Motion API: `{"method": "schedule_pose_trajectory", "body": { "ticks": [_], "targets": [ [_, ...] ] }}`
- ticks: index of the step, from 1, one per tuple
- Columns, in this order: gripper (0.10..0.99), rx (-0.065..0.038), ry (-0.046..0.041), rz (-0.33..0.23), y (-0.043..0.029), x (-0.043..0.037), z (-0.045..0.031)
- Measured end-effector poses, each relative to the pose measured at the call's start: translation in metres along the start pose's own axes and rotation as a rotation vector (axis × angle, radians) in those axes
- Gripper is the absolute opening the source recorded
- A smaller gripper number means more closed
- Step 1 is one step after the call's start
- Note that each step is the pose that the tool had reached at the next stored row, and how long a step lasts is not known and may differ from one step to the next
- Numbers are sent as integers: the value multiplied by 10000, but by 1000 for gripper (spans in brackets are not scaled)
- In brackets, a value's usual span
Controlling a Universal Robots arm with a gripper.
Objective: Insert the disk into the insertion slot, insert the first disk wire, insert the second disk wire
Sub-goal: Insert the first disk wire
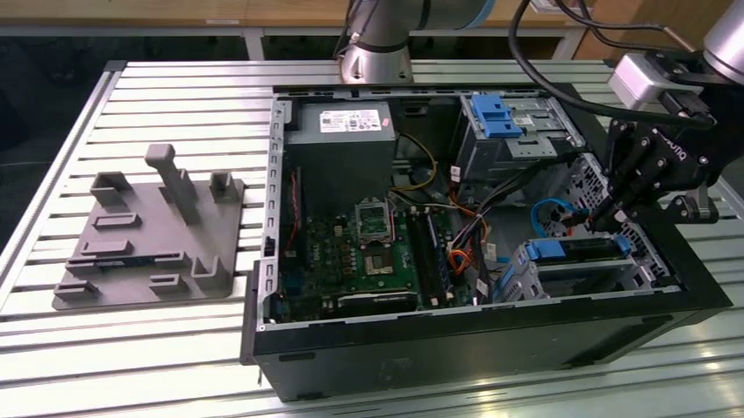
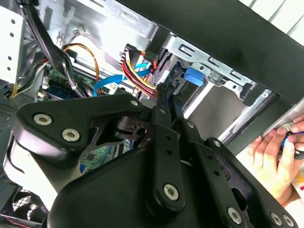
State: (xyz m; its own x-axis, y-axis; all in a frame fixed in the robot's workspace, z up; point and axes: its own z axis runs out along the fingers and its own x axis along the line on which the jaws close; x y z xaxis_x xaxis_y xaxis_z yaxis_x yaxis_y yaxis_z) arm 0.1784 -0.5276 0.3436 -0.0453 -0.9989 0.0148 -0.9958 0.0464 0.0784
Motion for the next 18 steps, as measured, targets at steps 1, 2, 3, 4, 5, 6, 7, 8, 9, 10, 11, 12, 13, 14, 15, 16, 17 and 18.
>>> {"method": "schedule_pose_trajectory", "body": {
  "ticks": [1, 2, 3, 4, 5, 6, 7, 8, 9, 10, 11, 12, 13, 14, 15, 16, 17, 18],
  "targets": [
    [165, -1, -13, -4, 0, 2, 0],
    [165, -1, -13, -8, 0, 2, 0],
    [165, -1, -13, -10, 0, 2, 0],
    [165, 0, -13, -11, 0, 6, 1],
    [165, 0, -13, -11, 0, 7, 1],
    [165, -1, -13, -11, 1, 7, 1],
    [165, -1, -13, -11, 1, 7, 1],
    [165, 0, -14, -11, 1, 7, 1],
    [165, -1, -13, -11, 1, 7, 1],
    [165, -1, -13, -11, 1, 7, 1],
    [165, 0, -12, -11, 1, 9, 1],
    [165, 0, -12, -11, 0, 12, 1],
    [165, 0, -13, -11, 0, 15, 2],
    [165, -1, -12, -11, 0, 19, 2],
    [165, -1, -13, -10, 0, 22, 2],
    [165, 0, -13, -10, 0, 24, 2],
    [165, -1, -13, -10, 0, 27, 3],
    [165, 0, -13, -10, 0, 30, 3]
  ]
}}
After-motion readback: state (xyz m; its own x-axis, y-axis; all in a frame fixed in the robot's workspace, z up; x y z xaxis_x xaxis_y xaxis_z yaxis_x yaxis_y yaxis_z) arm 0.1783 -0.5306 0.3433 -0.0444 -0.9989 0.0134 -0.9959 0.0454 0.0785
